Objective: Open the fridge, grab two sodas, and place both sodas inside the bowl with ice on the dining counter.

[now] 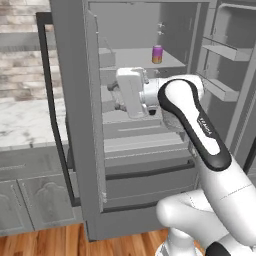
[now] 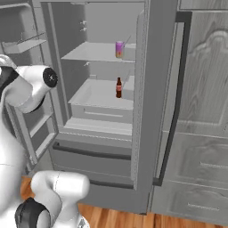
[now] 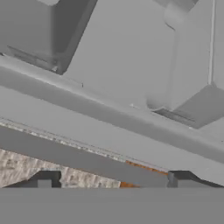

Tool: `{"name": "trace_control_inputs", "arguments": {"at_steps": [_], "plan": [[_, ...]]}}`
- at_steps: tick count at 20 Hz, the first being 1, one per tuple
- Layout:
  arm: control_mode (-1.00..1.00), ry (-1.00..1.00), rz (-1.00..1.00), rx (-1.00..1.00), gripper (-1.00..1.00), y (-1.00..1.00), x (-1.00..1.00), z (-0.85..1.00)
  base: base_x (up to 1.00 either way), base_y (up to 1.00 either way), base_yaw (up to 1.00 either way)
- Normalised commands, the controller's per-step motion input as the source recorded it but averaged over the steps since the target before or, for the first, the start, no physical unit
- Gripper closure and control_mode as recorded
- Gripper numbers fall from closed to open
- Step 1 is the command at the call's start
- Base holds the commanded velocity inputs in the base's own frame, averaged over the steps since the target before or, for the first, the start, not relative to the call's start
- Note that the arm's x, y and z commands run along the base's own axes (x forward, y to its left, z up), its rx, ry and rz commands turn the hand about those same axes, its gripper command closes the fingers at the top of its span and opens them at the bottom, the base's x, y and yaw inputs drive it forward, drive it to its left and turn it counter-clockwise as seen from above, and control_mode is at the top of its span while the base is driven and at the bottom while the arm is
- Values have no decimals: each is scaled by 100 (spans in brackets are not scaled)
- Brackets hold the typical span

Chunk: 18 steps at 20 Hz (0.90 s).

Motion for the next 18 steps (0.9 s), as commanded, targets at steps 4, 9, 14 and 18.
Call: {"name": "trace_control_inputs", "arguments": {"at_steps": [4,9,14,18], "plan": [[-100,-7,-7,-17,-100,-58,-57,11,0,0,0],[-100,0,-16,-21,-100,-63,-48,0,0,0,0],[-100,0,-20,-26,-100,-59,-47,-5,0,0,0],[-100,0,-22,-31,-100,-62,-44,-30,0,0,0]]}}
